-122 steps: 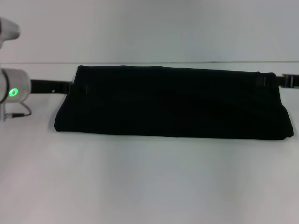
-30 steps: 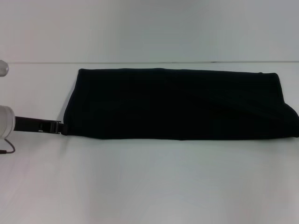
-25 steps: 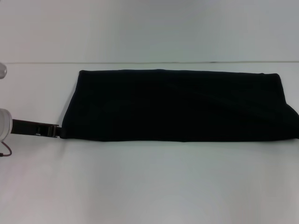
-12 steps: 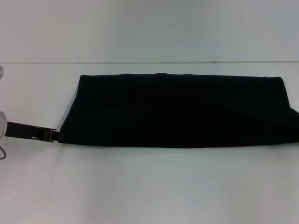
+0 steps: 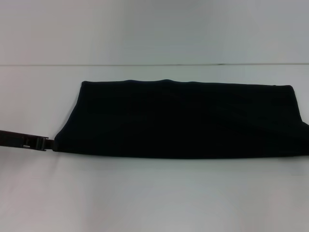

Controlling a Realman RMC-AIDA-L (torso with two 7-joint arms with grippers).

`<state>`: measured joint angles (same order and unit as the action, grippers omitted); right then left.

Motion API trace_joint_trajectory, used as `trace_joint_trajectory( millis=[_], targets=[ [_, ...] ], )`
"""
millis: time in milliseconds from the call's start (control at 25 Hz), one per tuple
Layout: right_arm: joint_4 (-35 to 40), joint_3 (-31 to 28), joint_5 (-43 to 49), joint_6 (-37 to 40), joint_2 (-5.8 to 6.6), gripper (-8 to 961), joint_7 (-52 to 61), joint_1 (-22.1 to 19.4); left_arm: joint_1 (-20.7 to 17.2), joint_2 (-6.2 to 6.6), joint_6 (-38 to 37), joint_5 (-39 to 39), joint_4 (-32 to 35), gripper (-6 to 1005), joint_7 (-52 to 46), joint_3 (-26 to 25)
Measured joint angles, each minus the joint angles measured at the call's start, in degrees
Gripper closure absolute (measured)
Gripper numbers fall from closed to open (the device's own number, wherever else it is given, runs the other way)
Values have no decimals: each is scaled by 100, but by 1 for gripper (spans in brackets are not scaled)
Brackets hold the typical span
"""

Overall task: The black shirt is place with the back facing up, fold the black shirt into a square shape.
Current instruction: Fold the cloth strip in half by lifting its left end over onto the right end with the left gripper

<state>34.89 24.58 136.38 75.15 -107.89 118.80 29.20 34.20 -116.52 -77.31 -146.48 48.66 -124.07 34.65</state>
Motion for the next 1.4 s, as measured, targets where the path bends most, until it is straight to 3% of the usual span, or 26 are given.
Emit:
trace_joint_trajectory(
  millis=[400,480,680,760,920,1240,1400],
  targets=[
    [336,-163,-5,780,-52,895,13,88,78,42,-163,-66,27,983,-97,-44],
    [512,-287,-9,977,-73,805,38,81,59,42,-166,-66,127,983,-249,-80],
    [801,-798,-154,1596,-57,616,-104,1,-61,51,-662,-58,475,821,-680,-283],
    [814,-942,-393,1745,-49,564,-291,-38,-78,73,-1106,-41,478,664,-789,-448],
    [623,-971,-772,1772,-47,459,-669,-25,-11,103,-1512,-21,170,464,-1272,-563],
    [432,-752,-786,1532,-100,135,-912,399,400,184,-1476,-12,-641,120,-2264,-573],
    [370,-601,-791,1333,-116,19,-917,565,472,206,-1224,-11,-808,115,-2816,-581]
  ],
)
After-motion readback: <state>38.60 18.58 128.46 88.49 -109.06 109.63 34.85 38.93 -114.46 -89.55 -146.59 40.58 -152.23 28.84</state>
